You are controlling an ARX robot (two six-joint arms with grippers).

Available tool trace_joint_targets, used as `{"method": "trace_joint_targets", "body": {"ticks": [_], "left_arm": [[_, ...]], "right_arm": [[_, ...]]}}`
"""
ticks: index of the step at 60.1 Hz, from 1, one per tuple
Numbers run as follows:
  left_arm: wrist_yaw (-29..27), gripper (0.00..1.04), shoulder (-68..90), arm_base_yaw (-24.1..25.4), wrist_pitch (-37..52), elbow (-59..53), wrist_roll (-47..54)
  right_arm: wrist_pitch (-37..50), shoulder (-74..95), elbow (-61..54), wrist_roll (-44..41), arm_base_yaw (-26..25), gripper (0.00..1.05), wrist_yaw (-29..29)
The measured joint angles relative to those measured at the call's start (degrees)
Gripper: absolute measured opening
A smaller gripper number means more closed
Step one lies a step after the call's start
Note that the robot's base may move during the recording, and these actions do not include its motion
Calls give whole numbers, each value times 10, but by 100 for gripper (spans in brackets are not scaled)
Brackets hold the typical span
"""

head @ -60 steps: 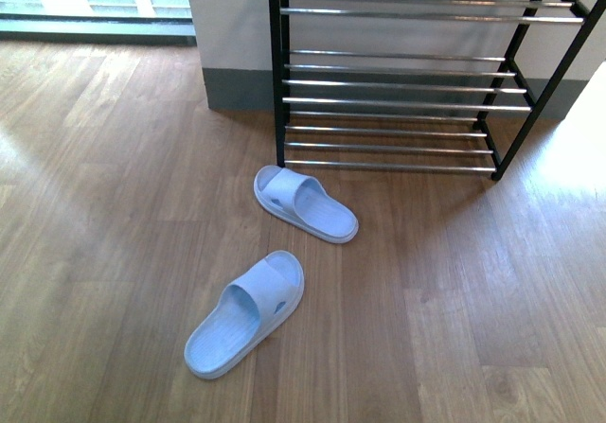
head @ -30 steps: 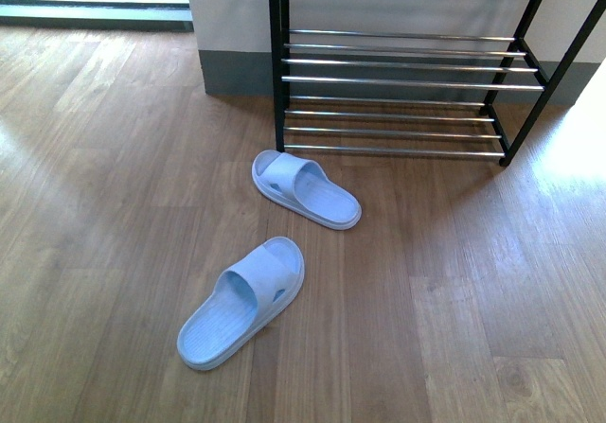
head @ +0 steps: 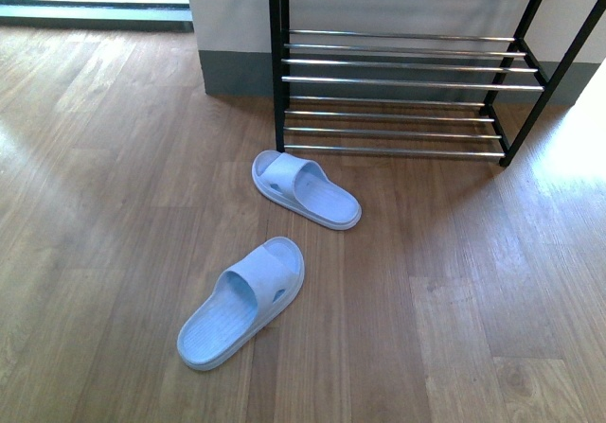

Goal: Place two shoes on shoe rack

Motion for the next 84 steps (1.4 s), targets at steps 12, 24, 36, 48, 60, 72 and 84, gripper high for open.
{"method": "trace_joint_targets", "body": {"ticks": [12, 24, 36, 48, 60, 72, 84], "left_arm": [[0, 95, 0, 0, 0, 0, 0], [0, 95, 0, 0, 0, 0, 0], [0, 95, 0, 0, 0, 0, 0], [0, 95, 0, 0, 0, 0, 0], [-2, 95, 0, 0, 0, 0, 0], [-1, 95, 0, 0, 0, 0, 0], [-1, 95, 0, 0, 0, 0, 0]], "right_arm": [[0, 0, 0, 0, 0, 95, 0], [0, 0, 0, 0, 0, 95, 0], [0, 0, 0, 0, 0, 95, 0], [0, 0, 0, 0, 0, 95, 0], [0, 0, 0, 0, 0, 95, -1], [0, 0, 0, 0, 0, 95, 0], [0, 0, 0, 0, 0, 95, 0]]}}
